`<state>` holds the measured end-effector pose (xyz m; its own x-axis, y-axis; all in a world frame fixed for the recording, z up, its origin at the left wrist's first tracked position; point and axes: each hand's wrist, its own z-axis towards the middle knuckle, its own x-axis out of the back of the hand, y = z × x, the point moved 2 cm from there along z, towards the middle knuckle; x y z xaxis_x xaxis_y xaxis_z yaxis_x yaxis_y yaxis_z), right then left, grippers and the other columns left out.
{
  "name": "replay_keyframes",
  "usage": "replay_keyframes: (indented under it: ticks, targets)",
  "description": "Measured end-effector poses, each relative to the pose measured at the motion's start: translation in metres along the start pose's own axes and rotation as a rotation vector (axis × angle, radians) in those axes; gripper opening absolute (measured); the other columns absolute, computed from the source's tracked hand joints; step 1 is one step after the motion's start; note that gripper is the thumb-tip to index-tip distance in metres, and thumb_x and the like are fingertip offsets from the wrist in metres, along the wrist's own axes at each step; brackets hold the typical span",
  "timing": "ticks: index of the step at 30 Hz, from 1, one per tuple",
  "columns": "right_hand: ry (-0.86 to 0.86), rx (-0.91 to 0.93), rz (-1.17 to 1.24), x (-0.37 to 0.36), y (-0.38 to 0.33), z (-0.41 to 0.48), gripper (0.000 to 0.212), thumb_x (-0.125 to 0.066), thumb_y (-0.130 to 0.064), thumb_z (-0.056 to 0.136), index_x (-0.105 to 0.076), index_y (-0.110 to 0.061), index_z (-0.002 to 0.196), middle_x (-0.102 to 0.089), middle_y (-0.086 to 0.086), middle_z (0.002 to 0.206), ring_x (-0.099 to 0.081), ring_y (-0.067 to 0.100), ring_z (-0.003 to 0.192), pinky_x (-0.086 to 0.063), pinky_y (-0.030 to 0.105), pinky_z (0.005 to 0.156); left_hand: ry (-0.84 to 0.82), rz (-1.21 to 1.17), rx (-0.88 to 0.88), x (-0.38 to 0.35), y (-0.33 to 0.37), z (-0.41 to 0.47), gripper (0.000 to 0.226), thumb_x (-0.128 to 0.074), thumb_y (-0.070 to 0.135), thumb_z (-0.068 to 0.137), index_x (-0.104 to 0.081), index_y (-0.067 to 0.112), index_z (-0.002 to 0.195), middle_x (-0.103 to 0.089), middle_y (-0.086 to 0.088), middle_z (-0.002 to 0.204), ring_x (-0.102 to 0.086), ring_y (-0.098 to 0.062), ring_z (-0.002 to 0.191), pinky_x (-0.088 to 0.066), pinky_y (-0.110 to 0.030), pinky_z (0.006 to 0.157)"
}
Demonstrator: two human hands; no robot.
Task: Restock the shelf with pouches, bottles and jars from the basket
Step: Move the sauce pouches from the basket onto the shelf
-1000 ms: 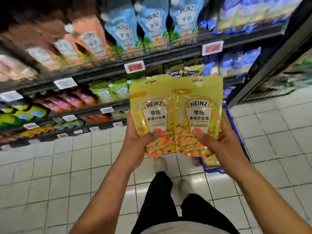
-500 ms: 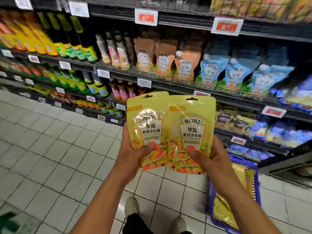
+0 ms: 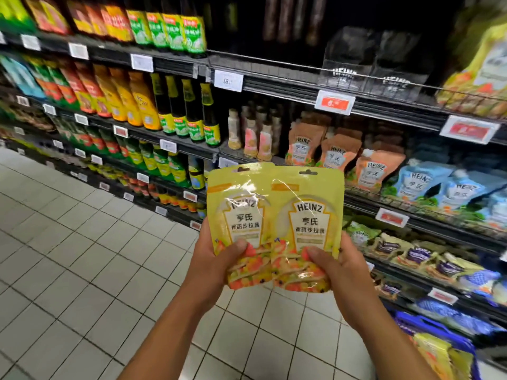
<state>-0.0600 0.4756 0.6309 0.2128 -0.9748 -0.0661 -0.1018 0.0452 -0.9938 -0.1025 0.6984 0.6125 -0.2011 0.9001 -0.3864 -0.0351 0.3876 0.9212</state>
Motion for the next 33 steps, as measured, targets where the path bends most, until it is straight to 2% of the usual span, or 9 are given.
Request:
replay_keyframes:
  ticks: [3, 7, 13, 19, 23, 26, 27, 30, 33]
  targets:
    - [0.018, 0.016, -0.023, -0.012, -0.008, 0.016, 0.033, -0.076, -0.023, 0.08, -0.065, -0.033, 0.109, -0.077, -0.005, 0.103, -0.076, 0.021, 0.09, -0.062, 0.033, 0.066, -0.006, 0.012, -0.011, 0.009, 0.014, 0.018, 0.054, -0.081, 0.028, 0.068, -0.062, 0.039, 0.118, -0.072, -0.011, 0.117, -0.071, -0.034, 0.105, -0.06, -0.042, 0.075]
    - [0.073, 0.049, -0.028, -0.016, -0.021, 0.036, 0.032, -0.073, -0.011, 0.086, -0.064, -0.03, 0.11, -0.078, -0.005, 0.101, -0.076, 0.017, 0.087, -0.06, 0.027, 0.062, -0.029, 0.017, -0.051, 0.008, 0.027, 0.046, 0.051, -0.08, 0.027, 0.068, -0.064, 0.036, 0.116, -0.073, -0.011, 0.115, -0.071, -0.032, 0.104, -0.06, -0.038, 0.074]
    - [0.145, 0.101, -0.012, 0.0, -0.039, 0.07, 0.032, -0.073, -0.014, 0.087, -0.064, -0.031, 0.112, -0.077, -0.004, 0.106, -0.076, 0.017, 0.092, -0.061, 0.028, 0.067, -0.12, 0.024, -0.067, -0.015, 0.04, 0.099, 0.05, -0.08, 0.029, 0.069, -0.065, 0.039, 0.116, -0.072, -0.009, 0.117, -0.071, -0.03, 0.105, -0.06, -0.038, 0.075]
    - [0.173, 0.19, -0.009, 0.028, -0.068, 0.119, 0.035, -0.073, -0.016, 0.087, -0.068, -0.048, 0.099, -0.077, -0.005, 0.106, -0.076, 0.019, 0.092, -0.061, 0.027, 0.068, -0.171, 0.057, -0.106, -0.056, 0.057, 0.165, 0.042, -0.074, 0.018, 0.076, -0.067, 0.041, 0.11, -0.074, -0.009, 0.113, -0.072, -0.031, 0.1, -0.06, -0.039, 0.072]
    - [0.217, 0.238, -0.024, 0.052, -0.095, 0.16, 0.029, -0.079, -0.025, 0.082, -0.069, -0.047, 0.099, -0.076, -0.002, 0.109, -0.075, 0.02, 0.094, -0.062, 0.035, 0.073, -0.207, 0.118, -0.155, -0.09, 0.08, 0.212, 0.044, -0.08, 0.035, 0.07, -0.065, 0.04, 0.11, -0.075, -0.01, 0.108, -0.074, -0.031, 0.081, -0.057, -0.035, 0.05]
    - [0.23, 0.263, -0.037, 0.07, -0.121, 0.189, 0.032, -0.078, -0.042, 0.067, -0.069, -0.048, 0.097, -0.077, -0.004, 0.108, -0.075, 0.019, 0.095, -0.06, 0.041, 0.079, -0.262, 0.112, -0.198, -0.118, 0.097, 0.246, 0.04, -0.083, 0.027, 0.073, -0.068, 0.041, 0.106, -0.075, -0.007, 0.111, -0.074, -0.026, 0.096, -0.06, -0.032, 0.069]
    - [0.235, 0.269, -0.036, 0.077, -0.129, 0.198, 0.031, -0.077, -0.04, 0.067, -0.07, -0.046, 0.096, -0.077, -0.004, 0.106, -0.075, 0.02, 0.094, -0.06, 0.042, 0.08, -0.285, 0.096, -0.203, -0.128, 0.103, 0.257, 0.038, -0.082, 0.022, 0.075, -0.068, 0.039, 0.107, -0.075, -0.007, 0.11, -0.074, -0.026, 0.096, -0.06, -0.032, 0.069]
    - [0.254, 0.291, -0.015, 0.096, -0.158, 0.224, 0.027, -0.075, -0.03, 0.071, -0.073, -0.037, 0.096, -0.078, 0.001, 0.1, -0.076, 0.023, 0.089, -0.062, 0.037, 0.071, -0.327, 0.079, -0.212, -0.156, 0.123, 0.289, 0.032, -0.077, 0.018, 0.08, -0.067, 0.031, 0.108, -0.077, -0.005, 0.096, -0.075, -0.018, 0.075, -0.057, -0.026, 0.051]
    - [0.307, 0.303, -0.033, 0.113, -0.188, 0.248, 0.027, -0.075, -0.03, 0.069, -0.074, -0.03, 0.097, -0.079, 0.003, 0.096, -0.076, 0.023, 0.085, -0.061, 0.037, 0.07, -0.364, 0.072, -0.21, -0.183, 0.146, 0.324, 0.038, -0.07, 0.017, 0.084, -0.062, 0.02, 0.12, -0.076, -0.007, 0.108, -0.075, -0.022, 0.092, -0.059, -0.03, 0.064]
